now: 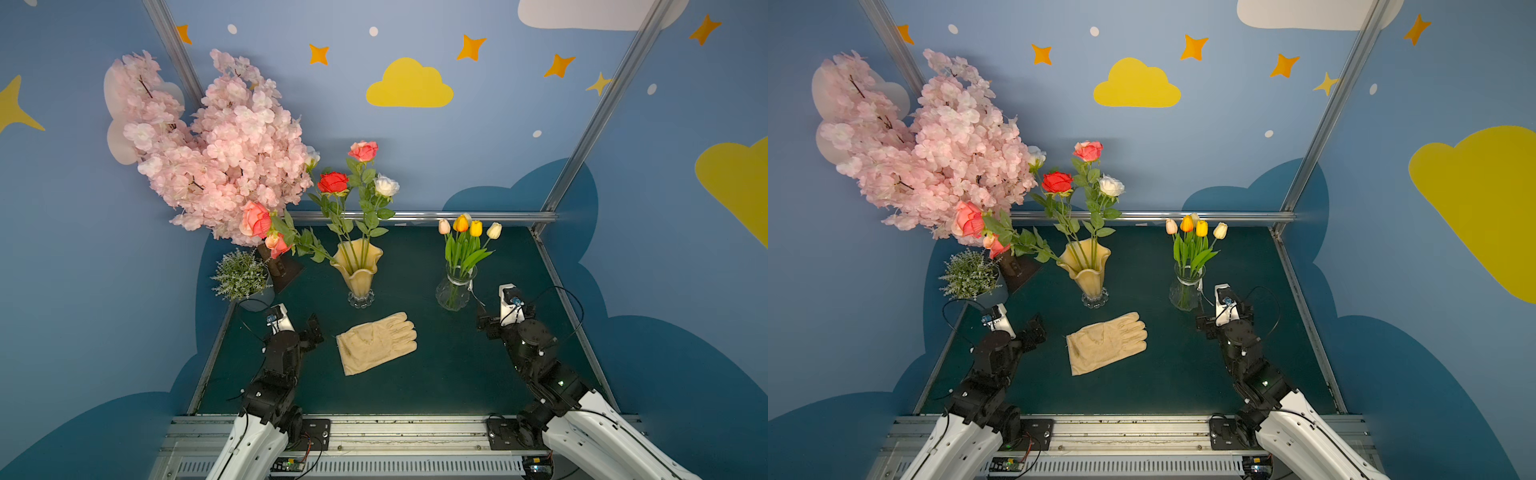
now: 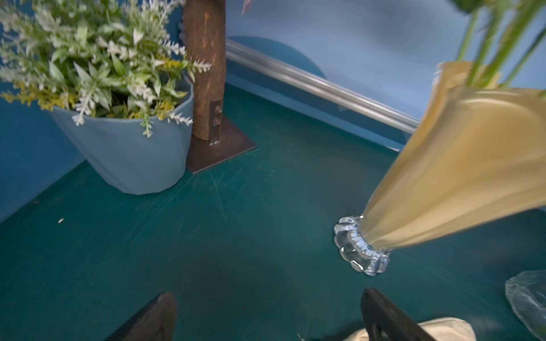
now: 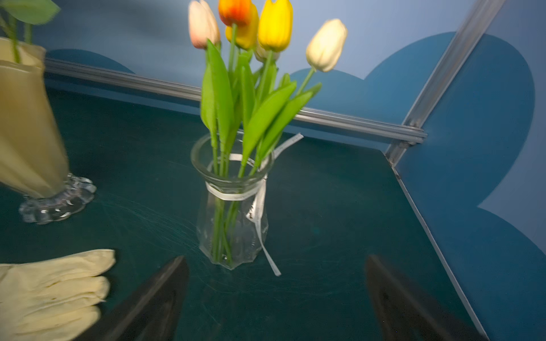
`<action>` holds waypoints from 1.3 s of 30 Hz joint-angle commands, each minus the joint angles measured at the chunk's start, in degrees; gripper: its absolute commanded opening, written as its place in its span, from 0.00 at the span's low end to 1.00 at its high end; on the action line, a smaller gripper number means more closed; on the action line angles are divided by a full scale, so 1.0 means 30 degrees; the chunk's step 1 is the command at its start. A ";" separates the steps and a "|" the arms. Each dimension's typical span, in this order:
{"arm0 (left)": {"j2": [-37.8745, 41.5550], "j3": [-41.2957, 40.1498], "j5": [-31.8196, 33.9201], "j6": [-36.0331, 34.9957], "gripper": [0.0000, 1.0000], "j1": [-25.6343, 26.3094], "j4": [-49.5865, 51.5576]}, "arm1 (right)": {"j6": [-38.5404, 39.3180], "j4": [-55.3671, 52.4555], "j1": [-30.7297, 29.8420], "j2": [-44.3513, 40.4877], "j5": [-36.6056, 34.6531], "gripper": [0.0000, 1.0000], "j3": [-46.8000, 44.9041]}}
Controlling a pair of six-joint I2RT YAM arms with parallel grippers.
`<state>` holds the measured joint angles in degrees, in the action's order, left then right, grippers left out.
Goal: Arrange the flowers in different vases according to their variety
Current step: Reset both arms
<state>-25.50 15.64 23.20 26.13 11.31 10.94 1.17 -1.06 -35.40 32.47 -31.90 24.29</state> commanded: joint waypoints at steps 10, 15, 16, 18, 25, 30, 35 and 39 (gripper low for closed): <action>-0.5899 -0.0100 -0.6381 -0.0567 1.00 -0.7741 -0.7265 | -0.1497 0.5367 0.7687 0.1876 0.2881 0.98 -0.2696; -0.8773 -0.0321 -0.6980 -0.2856 1.00 -0.7990 -1.0113 | -0.3228 0.5728 0.9987 0.3700 0.3997 0.98 -0.2821; -0.9555 -0.0255 -0.7024 -0.3152 1.00 -0.8012 -1.0655 | -0.3172 0.6295 1.0249 0.4248 0.4329 0.98 -0.2938; -1.1163 -0.0264 -0.7638 -0.3838 1.00 -0.8018 -1.2178 | -0.2994 0.7736 1.0593 0.5277 0.4878 0.98 -0.3302; -1.5198 0.0639 -0.9505 -0.4991 1.00 -0.7843 -1.5621 | -0.2017 1.2844 1.0744 0.9173 0.5200 0.98 -0.3983; -1.7402 0.0708 -0.9573 -0.5859 1.00 -0.7068 -1.8970 | -0.0798 1.6078 1.0148 1.1853 0.5956 0.98 -0.4199; -1.9632 0.1943 -0.9591 -0.7795 1.00 -0.5417 -1.9093 | 0.0466 1.7339 0.9328 1.4126 0.6098 0.98 -0.3574; -2.1372 0.1939 -1.0603 -0.8421 1.00 -0.5235 -2.0838 | 0.1211 1.7830 0.9316 1.6572 0.7643 0.98 -0.2564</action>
<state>-86.35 20.51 -5.67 4.36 -4.49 -46.39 1.98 47.59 -7.29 78.28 -12.51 13.69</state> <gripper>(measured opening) 0.999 0.981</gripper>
